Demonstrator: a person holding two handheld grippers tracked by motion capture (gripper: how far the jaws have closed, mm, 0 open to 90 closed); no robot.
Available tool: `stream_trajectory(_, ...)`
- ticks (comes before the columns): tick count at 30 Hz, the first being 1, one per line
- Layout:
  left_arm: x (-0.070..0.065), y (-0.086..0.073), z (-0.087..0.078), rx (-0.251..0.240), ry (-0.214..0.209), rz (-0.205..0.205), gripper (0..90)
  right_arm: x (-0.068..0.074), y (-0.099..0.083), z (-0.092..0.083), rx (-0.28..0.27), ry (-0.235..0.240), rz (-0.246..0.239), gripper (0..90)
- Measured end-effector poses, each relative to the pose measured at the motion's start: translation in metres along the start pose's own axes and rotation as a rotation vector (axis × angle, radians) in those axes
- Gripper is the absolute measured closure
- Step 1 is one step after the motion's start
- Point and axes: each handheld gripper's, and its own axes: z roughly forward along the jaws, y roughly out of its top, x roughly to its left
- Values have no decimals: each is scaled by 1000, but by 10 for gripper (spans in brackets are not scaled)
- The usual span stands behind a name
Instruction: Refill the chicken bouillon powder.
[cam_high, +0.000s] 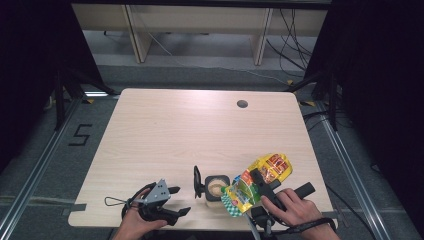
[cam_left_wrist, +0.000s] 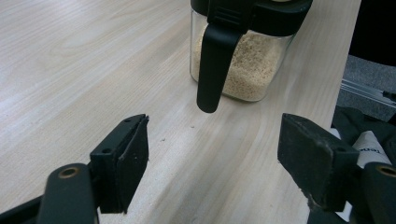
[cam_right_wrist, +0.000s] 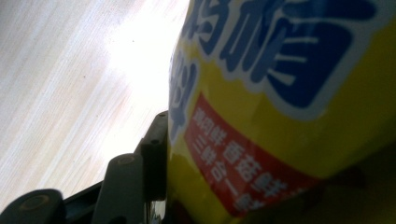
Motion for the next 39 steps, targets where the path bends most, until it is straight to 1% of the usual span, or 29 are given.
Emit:
stream_trajectory(3,-1,0,0,-5,11,-1,246,0,0,0,0,2,2,505)
stream_trajectory(4,0,0,1,-11,3,-1,246,0,0,0,0,2,3,506)
stream_trajectory(6,0,0,0,-10,7,6,246,0,0,0,0,1,5,506)
stream_trajectory(7,0,0,0,-13,4,3,246,-1,-1,1,-10,-1,-21,506)
stream_trajectory(8,0,0,0,-13,4,8,246,-1,-1,1,-9,-5,-19,506)
stream_trajectory(9,-1,0,1,-13,5,-5,246,0,-1,0,-3,1,8,506)
stream_trajectory(10,0,0,0,-10,7,-1,246,-1,-1,1,-12,-1,-19,506)
stream_trajectory(14,0,0,0,-10,4,-1,246,-1,-1,1,-13,-2,-16,507)
stream_trajectory(15,0,0,0,-12,5,6,246,0,-1,0,-4,2,10,507)
stream_trajectory(16,0,0,0,-11,5,14,246,0,-1,1,-8,3,3,507)
stream_trajectory(17,1,0,0,-13,4,24,246,-1,-2,2,-22,-2,-15,506)
stream_trajectory(18,1,0,0,-13,3,22,246,-1,-2,1,-19,1,-9,507)
stream_trajectory(21,1,0,0,-10,3,27,247,-1,-2,1,-18,-1,-11,507)
stream_trajectory(22,1,0,0,-10,5,26,246,-1,-2,1,-13,1,-11,507)
stream_trajectory(23,1,0,0,-13,3,23,246,0,-2,0,-9,5,16,507)
stream_trajectory(25,1,1,-1,-7,0,24,246,0,-1,0,-7,5,15,507)
stream_trajectory(26,1,0,0,-14,3,22,246,0,-1,1,-11,5,10,507)
stream_trajectory(27,1,0,0,-13,3,22,246,0,-1,1,-11,5,17,507)
stream_trajectory(28,0,0,0,-13,3,12,246,0,-2,1,-10,9,18,507)
stream_trajectory(29,0,0,0,-12,7,-3,246,-1,-2,1,-17,8,-6,507)
stream_trajectory(31,1,1,-1,-9,1,21,246,-2,-2,1,-21,8,-9,507)
stream_trajectory(32,0,1,-1,-19,4,18,246,-2,-2,2,-21,7,-9,507)
stream_trajectory(33,1,1,-1,-18,0,17,246,-1,-2,2,-22,2,-9,507)
stream_trajectory(34,1,0,-1,-12,5,16,246,0,-1,1,-13,10,20,507)
stream_trajectory(35,1,0,-1,-7,9,7,246,0,-1,1,-13,11,21,507)
stream_trajectory(36,1,0,0,-6,10,7,246,0,-1,1,-12,11,20,507)
stream_trajectory(37,0,0,0,-13,3,10,246,0,-2,1,-12,11,21,507)
stream_trajectory(38,1,0,0,-13,3,20,246,-1,-2,1,-16,12,14,507)
stream_trajectory(39,1,1,-1,-5,2,27,246,0,-2,0,-9,10,19,507)
